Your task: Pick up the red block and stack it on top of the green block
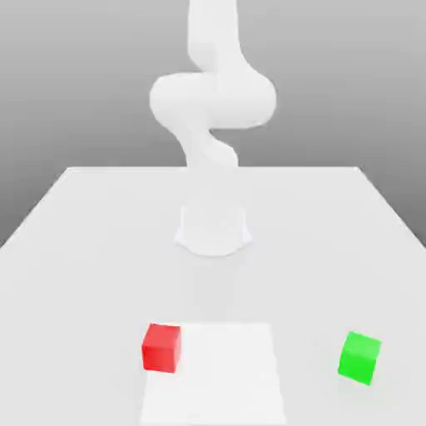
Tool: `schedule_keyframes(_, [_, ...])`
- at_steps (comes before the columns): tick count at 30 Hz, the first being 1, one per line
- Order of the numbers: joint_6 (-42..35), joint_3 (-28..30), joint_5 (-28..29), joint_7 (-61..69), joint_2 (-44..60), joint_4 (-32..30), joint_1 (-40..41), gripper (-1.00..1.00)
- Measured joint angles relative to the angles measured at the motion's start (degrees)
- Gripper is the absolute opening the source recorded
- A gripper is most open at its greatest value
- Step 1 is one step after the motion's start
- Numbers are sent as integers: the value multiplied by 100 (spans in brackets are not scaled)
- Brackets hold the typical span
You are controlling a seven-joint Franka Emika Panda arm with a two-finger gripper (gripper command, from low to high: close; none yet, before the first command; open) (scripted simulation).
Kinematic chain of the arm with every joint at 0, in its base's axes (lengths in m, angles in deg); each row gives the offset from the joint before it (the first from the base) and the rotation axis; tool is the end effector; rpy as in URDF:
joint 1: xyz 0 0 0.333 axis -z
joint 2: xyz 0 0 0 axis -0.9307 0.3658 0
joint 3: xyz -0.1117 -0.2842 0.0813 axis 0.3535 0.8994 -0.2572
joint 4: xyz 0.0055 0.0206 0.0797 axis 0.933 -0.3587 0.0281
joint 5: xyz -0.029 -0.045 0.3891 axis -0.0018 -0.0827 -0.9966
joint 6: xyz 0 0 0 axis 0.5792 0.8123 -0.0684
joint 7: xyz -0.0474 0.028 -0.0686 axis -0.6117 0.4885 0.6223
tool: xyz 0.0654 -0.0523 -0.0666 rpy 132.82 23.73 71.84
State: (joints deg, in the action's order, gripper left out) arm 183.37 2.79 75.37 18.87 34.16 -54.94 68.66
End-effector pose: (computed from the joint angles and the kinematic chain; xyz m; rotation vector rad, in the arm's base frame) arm 0.3802 -0.0105 0.6614 -2.4850 1.0699 -0.9293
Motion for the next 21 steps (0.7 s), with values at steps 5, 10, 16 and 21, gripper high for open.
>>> schedule_keyframes(5, [634,236,-69,137,1108,-592,30,0])
schedule_keyframes(10, [1232,420,-128,261,2152,-1154,86,0])
schedule_keyframes(16, [1950,592,-138,366,3398,-1828,203,0])
schedule_keyframes(21, [2609,637,-125,423,4427,-2231,371,0])
